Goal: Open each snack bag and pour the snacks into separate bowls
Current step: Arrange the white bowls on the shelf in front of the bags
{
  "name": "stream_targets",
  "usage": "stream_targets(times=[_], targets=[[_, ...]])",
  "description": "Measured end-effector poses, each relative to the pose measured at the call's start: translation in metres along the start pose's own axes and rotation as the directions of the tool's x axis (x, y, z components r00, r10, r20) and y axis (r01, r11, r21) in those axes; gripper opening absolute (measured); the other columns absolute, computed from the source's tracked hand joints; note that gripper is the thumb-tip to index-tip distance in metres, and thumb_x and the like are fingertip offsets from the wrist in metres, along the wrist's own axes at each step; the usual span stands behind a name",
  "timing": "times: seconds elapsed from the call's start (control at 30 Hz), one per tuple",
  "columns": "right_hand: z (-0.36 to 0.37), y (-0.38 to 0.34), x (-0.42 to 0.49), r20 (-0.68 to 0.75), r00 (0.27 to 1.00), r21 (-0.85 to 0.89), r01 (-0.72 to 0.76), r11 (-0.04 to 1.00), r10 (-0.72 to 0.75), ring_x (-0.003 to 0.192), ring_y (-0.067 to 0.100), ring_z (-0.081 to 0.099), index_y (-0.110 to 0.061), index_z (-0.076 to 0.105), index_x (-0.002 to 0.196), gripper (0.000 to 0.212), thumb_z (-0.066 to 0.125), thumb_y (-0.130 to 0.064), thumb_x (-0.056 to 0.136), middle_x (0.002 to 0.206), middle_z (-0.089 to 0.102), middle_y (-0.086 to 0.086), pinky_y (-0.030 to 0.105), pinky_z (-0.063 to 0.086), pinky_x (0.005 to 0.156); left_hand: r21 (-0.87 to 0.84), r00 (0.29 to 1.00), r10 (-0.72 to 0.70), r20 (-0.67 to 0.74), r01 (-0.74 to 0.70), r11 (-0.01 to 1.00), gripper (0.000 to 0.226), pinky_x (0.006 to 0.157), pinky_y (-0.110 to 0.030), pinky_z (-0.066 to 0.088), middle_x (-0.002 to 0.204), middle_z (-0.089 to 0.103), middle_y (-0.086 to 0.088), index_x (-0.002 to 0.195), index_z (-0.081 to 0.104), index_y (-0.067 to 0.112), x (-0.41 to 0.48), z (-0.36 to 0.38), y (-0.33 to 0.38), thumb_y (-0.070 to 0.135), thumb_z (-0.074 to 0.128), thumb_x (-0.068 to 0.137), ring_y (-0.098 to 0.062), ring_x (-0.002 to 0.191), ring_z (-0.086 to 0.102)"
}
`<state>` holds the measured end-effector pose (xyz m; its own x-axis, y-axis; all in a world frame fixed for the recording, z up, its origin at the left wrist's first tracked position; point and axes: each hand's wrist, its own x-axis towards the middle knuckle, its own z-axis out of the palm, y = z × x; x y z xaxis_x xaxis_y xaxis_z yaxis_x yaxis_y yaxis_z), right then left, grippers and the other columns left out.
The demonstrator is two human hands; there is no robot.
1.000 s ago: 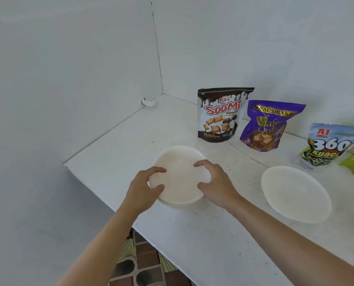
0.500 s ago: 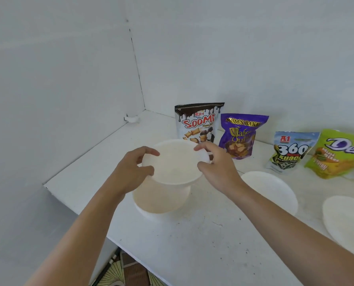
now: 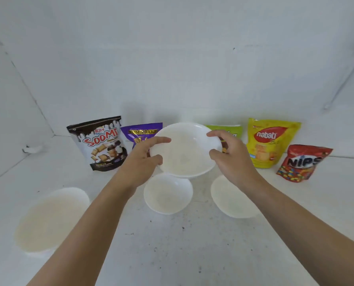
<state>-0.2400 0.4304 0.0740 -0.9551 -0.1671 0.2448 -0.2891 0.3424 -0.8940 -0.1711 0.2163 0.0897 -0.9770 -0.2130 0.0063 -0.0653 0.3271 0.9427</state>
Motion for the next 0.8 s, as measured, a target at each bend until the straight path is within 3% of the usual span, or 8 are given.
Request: stream_targets(times=[0.1,0.17,0.2,0.3,0.4,0.5,0.8], targets=[[-0.055,0.029,-0.006,-0.076,0.997,-0.024,-0.034,0.999,0.032,0.088,0.033,0.063,-0.026,0.065,0.115,0.046,0.057,-0.011,0.073,0.106,0.068,0.006,0.045,0.055,0.077,-0.056,0.998,0.008,0.059,-0.004,0.998,0.058,0.094,-0.044,0.056,0.125,0.061,-0.006,0.121,0.068,0.038,0.012,0.062,0.010,-0.007,0.054,0.087,-0.034,0.108,0.061],[-0.089,0.047,-0.011,-0.112,0.991,-0.037,-0.072,0.997,0.067,0.093,0.025,0.065,-0.026,0.064,0.118,0.046,0.059,-0.006,0.077,0.112,0.068,-0.003,0.044,0.056,0.081,-0.094,0.995,-0.006,0.098,0.015,0.995,0.059,0.085,-0.031,0.053,0.121,0.061,-0.002,0.121,0.066,0.036,0.018,0.104,0.015,-0.009,0.053,0.086,-0.024,0.100,0.061],[-0.106,0.057,-0.013,-0.132,0.988,-0.044,-0.089,0.995,0.083,0.093,0.022,0.066,-0.026,0.064,0.118,0.046,0.059,-0.004,0.078,0.113,0.067,-0.006,0.041,0.056,0.079,-0.112,0.993,-0.015,0.117,0.028,0.993,0.059,0.085,-0.033,0.053,0.116,0.062,-0.002,0.120,0.066,0.036,0.021,0.124,0.017,-0.010,0.053,0.085,-0.022,0.096,0.061],[-0.150,0.087,-0.020,-0.179,0.976,-0.060,-0.134,0.989,0.122,0.088,0.020,0.063,-0.026,0.063,0.119,0.045,0.060,-0.003,0.081,0.114,0.065,-0.005,0.030,0.049,0.072,-0.139,0.985,-0.041,0.166,0.064,0.988,0.060,0.095,-0.050,0.054,0.114,0.069,-0.012,0.116,0.068,0.038,0.027,0.181,0.021,-0.009,0.053,0.082,-0.029,0.097,0.064],[-0.187,0.115,-0.027,-0.229,0.957,-0.068,-0.200,0.977,0.180,0.097,0.020,0.061,-0.025,0.063,0.121,0.045,0.059,-0.001,0.082,0.111,0.063,-0.005,0.026,0.049,0.074,-0.114,0.977,-0.064,0.204,0.089,0.990,0.060,0.094,-0.046,0.054,0.118,0.068,-0.007,0.117,0.067,0.041,0.030,0.232,0.020,-0.005,0.055,0.081,-0.031,0.105,0.065],[-0.214,0.144,-0.035,-0.248,0.939,-0.052,-0.257,0.965,0.237,0.103,0.019,0.060,-0.023,0.063,0.121,0.045,0.059,0.000,0.083,0.117,0.061,-0.003,0.021,0.050,0.072,-0.120,0.968,-0.086,0.236,0.117,0.986,0.059,0.096,-0.043,0.052,0.114,0.065,0.000,0.119,0.066,0.039,0.030,0.275,0.016,-0.005,0.054,0.081,-0.027,0.100,0.061],[-0.250,0.229,-0.055,-0.250,0.885,-0.060,-0.418,0.906,0.392,0.112,0.023,0.055,-0.020,0.060,0.120,0.044,0.057,0.006,0.085,0.123,0.058,-0.002,0.028,0.050,0.083,-0.078,0.935,-0.176,0.308,0.209,0.975,0.059,0.084,-0.044,0.055,0.121,0.061,-0.013,0.122,0.062,0.037,0.021,0.366,-0.015,-0.007,0.052,0.083,-0.023,0.090,0.056]])
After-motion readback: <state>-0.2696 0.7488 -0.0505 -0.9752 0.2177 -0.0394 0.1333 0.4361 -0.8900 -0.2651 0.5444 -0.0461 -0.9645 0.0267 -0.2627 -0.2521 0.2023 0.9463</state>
